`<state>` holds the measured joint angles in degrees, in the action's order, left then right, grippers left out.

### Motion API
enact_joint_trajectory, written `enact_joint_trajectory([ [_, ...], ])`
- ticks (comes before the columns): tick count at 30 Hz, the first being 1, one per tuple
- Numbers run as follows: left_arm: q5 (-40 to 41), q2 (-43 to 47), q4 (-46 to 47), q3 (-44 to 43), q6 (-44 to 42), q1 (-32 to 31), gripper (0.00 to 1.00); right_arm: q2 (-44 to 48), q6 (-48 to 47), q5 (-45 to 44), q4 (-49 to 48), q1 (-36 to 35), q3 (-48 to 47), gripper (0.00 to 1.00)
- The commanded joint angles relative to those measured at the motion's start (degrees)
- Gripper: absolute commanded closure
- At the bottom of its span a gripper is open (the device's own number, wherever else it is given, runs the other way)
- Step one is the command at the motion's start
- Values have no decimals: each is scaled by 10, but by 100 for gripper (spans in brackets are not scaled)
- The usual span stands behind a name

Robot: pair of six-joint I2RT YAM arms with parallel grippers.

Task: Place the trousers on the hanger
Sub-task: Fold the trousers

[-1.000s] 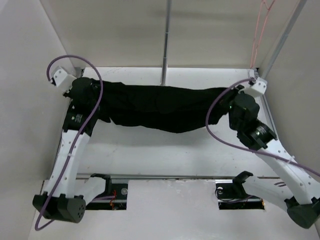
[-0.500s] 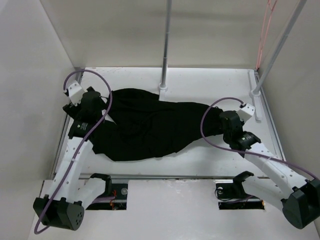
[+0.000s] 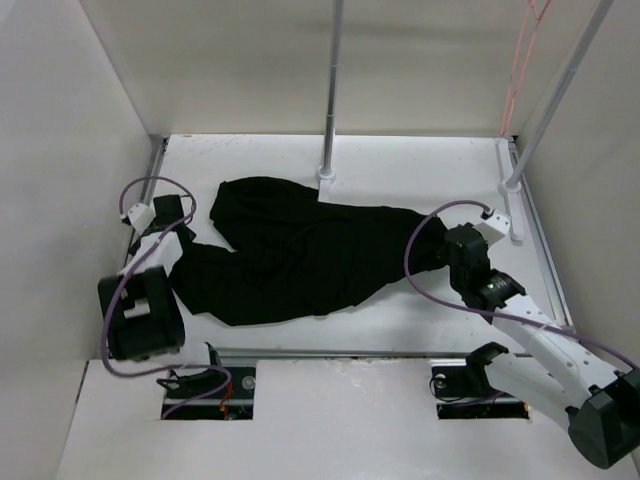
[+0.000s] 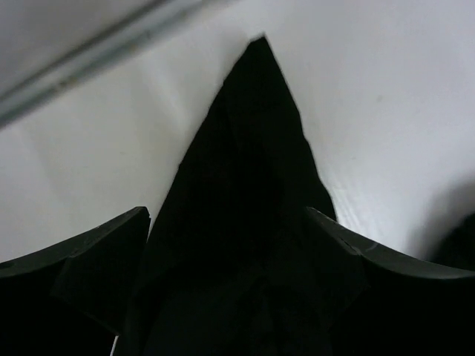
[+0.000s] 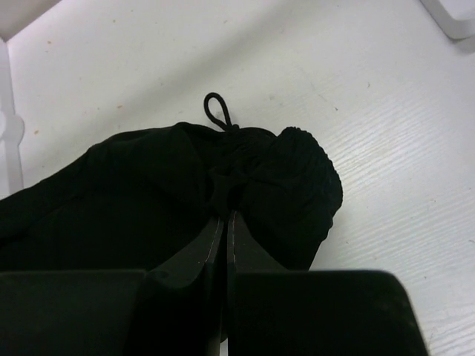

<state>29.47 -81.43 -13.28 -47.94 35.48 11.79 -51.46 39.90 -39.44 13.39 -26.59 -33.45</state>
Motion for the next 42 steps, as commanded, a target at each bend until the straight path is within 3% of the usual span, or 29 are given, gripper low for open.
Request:
enact_joint_trajectory([
  [1,-85,-76,47,-31,9,13,21,24,-3,31,-55,1,5,95],
  [3,-98,-119,56,-40,9,17,27,22,-6,36,-58,-2,6,95],
  [4,-101,-130,63,-39,12,18,37,22,-6,40,-60,-3,8,95],
  [6,-94,-128,76,-27,15,19,73,26,-3,45,-64,-10,14,95],
  [7,-85,-111,75,-19,23,18,85,27,-3,45,-69,-15,18,95],
  [9,-53,-47,67,-1,24,17,93,25,-4,45,-75,-21,21,94],
  [13,7,135,-57,-8,10,17,95,18,-4,46,-80,-22,20,94],
  [16,13,223,-174,-73,-25,27,95,13,-3,54,-88,-19,22,94],
  [18,18,234,-240,-142,-69,28,94,6,-3,66,-92,-21,23,94],
  [20,43,210,-285,-198,-91,15,86,0,-1,82,-94,-13,24,94],
  [23,85,136,-281,-240,-101,-4,79,-5,-2,87,-99,-11,25,94],
  [25,87,39,-279,-286,-101,-5,68,-6,-3,87,-99,-11,25,94],
  [27,68,-44,-254,-331,-88,-8,45,-7,-3,82,-99,-12,23,94],
  [29,58,-103,-240,-378,-77,-22,32,-5,-5,79,-99,-11,25,94],
  [36,65,-156,-202,-447,-77,-72,30,-14,-6,62,-93,-11,28,94],
  [42,-63,-267,-142,-480,-81,-111,26,-22,-6,33,-65,-14,16,96],
])
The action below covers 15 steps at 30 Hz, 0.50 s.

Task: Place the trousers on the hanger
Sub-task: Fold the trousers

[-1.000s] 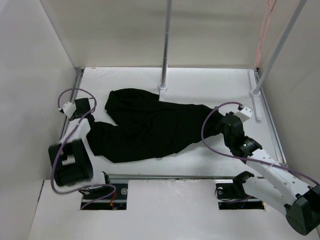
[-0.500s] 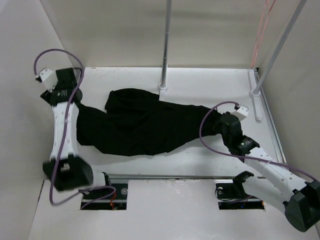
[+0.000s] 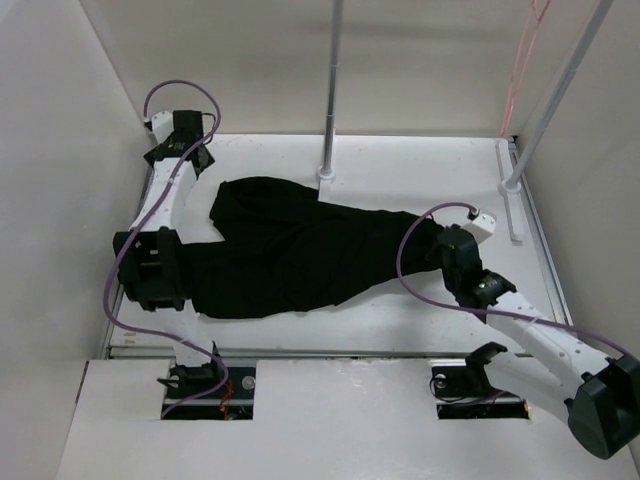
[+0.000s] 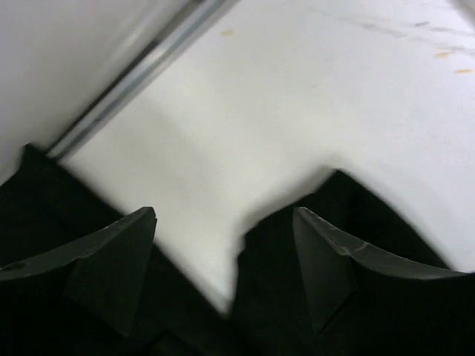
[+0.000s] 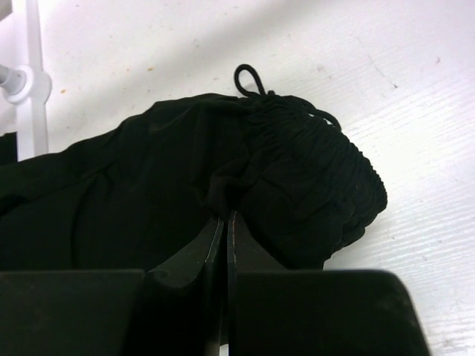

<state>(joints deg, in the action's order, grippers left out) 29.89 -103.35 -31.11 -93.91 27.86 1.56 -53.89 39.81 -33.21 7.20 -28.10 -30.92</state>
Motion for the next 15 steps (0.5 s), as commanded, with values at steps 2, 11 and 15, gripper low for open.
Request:
enact_joint_trajectory([
  [2,-131,-103,56,-37,-3,-9,25,11,-1,-35,17,1,-13,96],
  [11,-320,-262,102,-116,0,-6,37,49,-2,-63,72,0,-16,96],
  [15,-269,-242,112,-85,18,-3,92,48,3,-66,76,0,-13,96],
])
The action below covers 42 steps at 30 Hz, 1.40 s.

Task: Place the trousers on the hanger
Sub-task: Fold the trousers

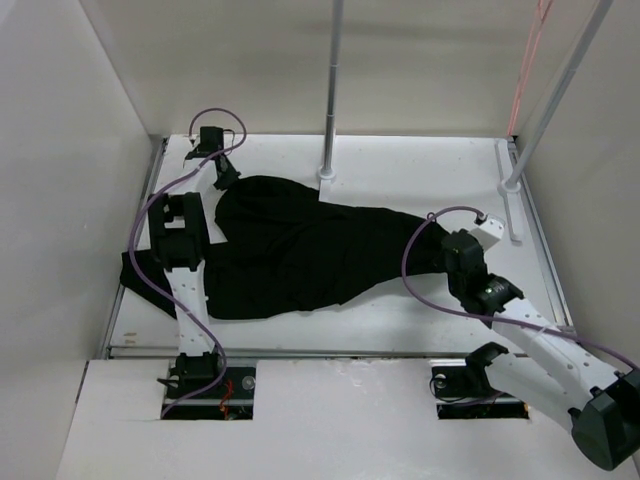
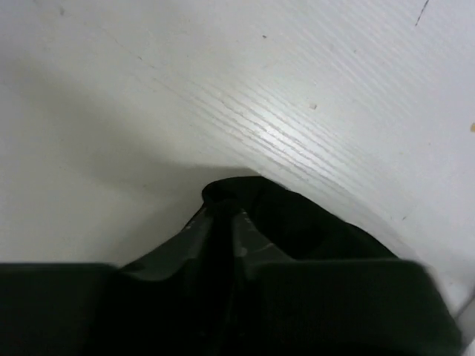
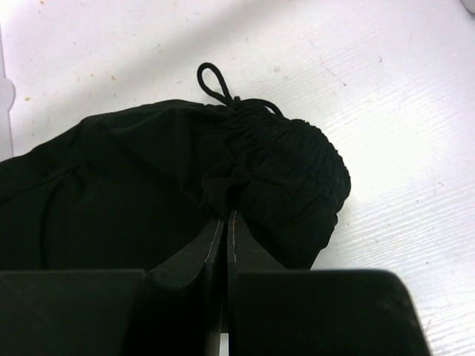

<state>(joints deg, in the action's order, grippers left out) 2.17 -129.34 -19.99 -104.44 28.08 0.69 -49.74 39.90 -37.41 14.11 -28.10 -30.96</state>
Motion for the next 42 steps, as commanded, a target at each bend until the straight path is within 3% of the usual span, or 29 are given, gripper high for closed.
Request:
enact_joint_trajectory([
  [1,48,53,13,45,35,9,95,3,-1,-24,4,0,-13,96],
  [6,188,312,122,175,73,6,98,-33,-2,-18,-17,0,-31,96],
  [10,296,477,145,256,56,-67,96,-62,-1,-14,-32,-4,-41,96],
  [13,422,551,220,349,-22,-136,84,-68,1,-12,-37,-11,-39,96],
  [15,477,568,284,418,-76,-186,60,-65,2,-11,-39,-14,-34,96],
  [18,488,562,339,488,-118,-191,30,-58,2,-10,-37,-14,-25,96],
  [22,462,548,329,490,-111,-159,27,-53,3,-4,-37,-14,-21,96],
  [25,395,514,282,456,-75,-114,27,-54,3,-4,-38,-14,-23,96],
  [29,263,419,223,394,51,-16,29,-71,0,-2,-42,-21,-31,96],
  [33,154,289,189,282,62,44,31,-75,3,-2,-42,-30,-22,96],
  [36,138,182,125,176,52,64,30,-60,8,-1,-35,-25,-16,97],
  [42,129,65,116,58,21,67,30,-5,3,-2,-6,33,-30,98],
])
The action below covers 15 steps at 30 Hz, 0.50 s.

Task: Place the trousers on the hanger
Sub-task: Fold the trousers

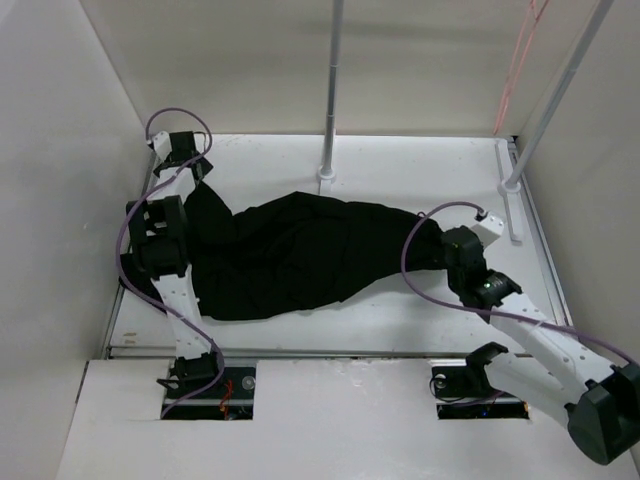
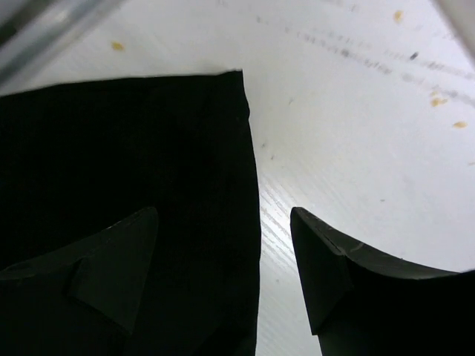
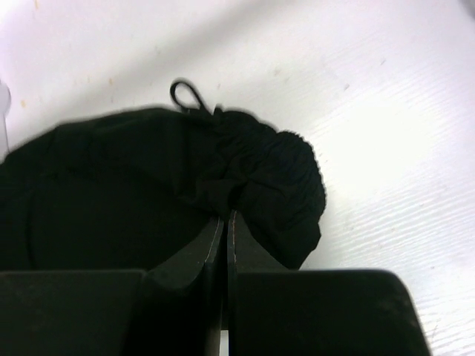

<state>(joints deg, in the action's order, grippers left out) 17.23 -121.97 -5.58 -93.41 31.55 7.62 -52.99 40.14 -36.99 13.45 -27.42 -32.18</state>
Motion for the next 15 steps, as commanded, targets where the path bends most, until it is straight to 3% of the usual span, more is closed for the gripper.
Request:
enact_joint_trajectory([
  [1,-20,-22,-31,-67,-16,-3,30,28,-5,-4,3,37,-22,98],
  [9,20,-139,-103,-200,-42,8,46,8,-10,5,-6,76,-27,97],
  [13,31,-170,-116,-246,-54,6,80,-7,-2,18,-18,144,-38,97],
  [15,36,-177,-124,-273,-55,5,89,-5,5,28,-19,176,-47,97],
])
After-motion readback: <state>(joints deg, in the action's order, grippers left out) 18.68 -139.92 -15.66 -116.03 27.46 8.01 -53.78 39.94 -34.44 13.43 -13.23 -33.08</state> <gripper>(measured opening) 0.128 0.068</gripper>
